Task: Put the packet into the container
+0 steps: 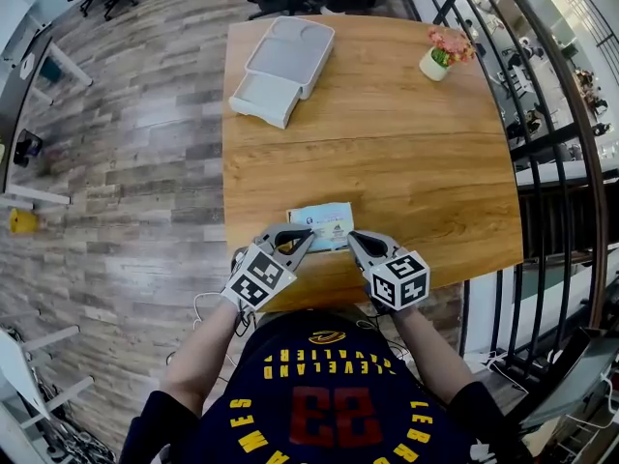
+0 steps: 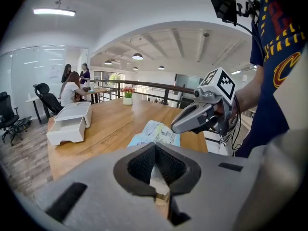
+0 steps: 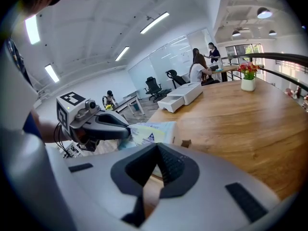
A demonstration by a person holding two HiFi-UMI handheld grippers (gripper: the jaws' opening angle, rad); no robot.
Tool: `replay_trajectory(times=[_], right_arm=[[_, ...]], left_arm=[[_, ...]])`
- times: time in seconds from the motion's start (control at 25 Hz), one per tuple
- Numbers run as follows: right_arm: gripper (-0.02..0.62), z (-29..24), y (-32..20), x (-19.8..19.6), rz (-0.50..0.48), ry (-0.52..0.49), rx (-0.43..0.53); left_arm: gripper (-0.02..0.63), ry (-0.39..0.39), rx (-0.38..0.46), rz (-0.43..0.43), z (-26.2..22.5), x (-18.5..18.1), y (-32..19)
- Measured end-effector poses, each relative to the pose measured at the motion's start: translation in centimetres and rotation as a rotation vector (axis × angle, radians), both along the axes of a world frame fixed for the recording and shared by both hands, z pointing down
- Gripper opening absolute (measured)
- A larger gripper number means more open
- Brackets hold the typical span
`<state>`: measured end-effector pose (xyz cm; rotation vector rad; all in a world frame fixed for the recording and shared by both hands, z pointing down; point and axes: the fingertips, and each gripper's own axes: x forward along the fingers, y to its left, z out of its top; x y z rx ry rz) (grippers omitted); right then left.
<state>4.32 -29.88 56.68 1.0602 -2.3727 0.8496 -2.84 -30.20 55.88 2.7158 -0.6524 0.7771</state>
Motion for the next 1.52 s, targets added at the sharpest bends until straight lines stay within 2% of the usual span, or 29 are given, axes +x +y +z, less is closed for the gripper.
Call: replay_trajectory(times=[0.52,1.52], right_arm=[[0.011,2.6,0.0,0.1,-0.015,0.054,-0.027],[0.011,6.3,0.6,-0.3,-0.11,0.189,-0.037]], left_arm=[[0.006,-0.051,-0.039,-0.004,3.2,0.1,0.3],[0.006,-0.141,0.043,0.06,5.8,0.4,1.3]])
